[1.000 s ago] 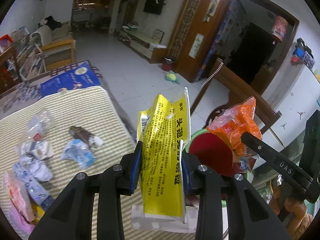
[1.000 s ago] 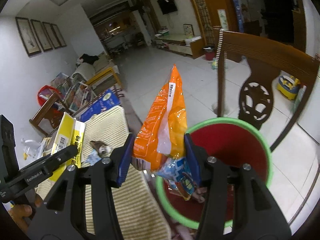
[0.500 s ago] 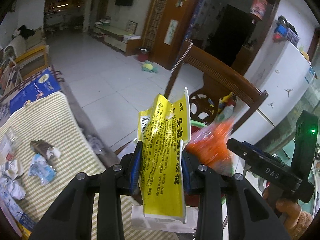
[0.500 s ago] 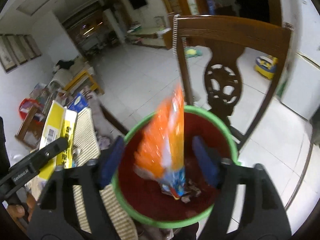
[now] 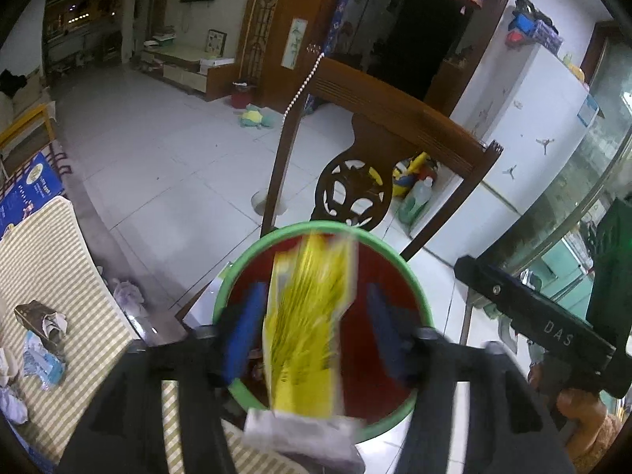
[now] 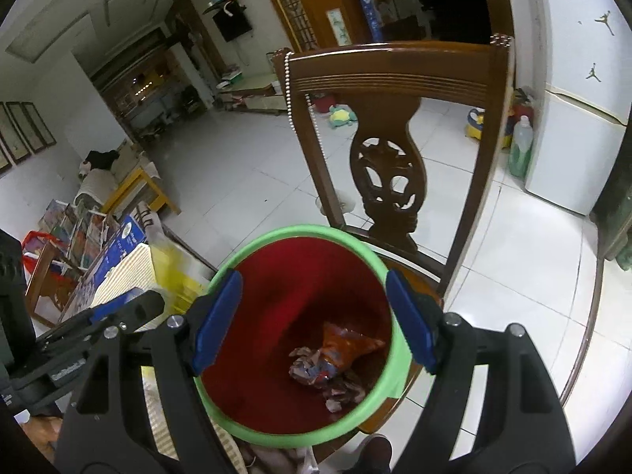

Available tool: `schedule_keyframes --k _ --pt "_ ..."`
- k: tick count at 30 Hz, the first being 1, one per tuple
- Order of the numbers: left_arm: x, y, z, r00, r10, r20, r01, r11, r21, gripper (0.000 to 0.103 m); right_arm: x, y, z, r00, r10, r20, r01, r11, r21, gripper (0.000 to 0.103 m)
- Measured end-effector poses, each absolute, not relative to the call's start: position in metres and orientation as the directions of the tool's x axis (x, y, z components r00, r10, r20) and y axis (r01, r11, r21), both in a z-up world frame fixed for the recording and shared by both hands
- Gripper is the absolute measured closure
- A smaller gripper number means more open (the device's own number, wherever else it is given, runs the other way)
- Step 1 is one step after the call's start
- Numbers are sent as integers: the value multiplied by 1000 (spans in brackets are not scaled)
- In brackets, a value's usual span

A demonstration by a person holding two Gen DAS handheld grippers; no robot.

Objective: Collect trash
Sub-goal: 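Carry both packets over the red bucket and open both tools to drop them, then move both tools back over the remaining trash on the table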

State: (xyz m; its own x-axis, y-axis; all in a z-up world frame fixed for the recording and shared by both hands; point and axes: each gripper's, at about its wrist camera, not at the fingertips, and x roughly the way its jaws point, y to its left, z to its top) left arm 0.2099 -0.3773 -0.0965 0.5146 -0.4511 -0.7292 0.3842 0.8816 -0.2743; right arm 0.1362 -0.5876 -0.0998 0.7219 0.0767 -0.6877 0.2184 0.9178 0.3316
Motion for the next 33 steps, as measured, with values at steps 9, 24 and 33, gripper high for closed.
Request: schedule_keyframes --k 9,24,33 --pt "198 -348 -89 542 -433 -720 343 896 -281 47 138 -565 -95 728 104 -678 177 927 331 30" --pt "145 -201 -88 633 -313 -708 118 943 -311 47 140 -438 -86 698 242 -675 -31 951 308 30" --pt "83 -79 -101 662 -181 -727 -113 935 -335 45 118 -339 -91 645 314 -696 -156 947 282 28"
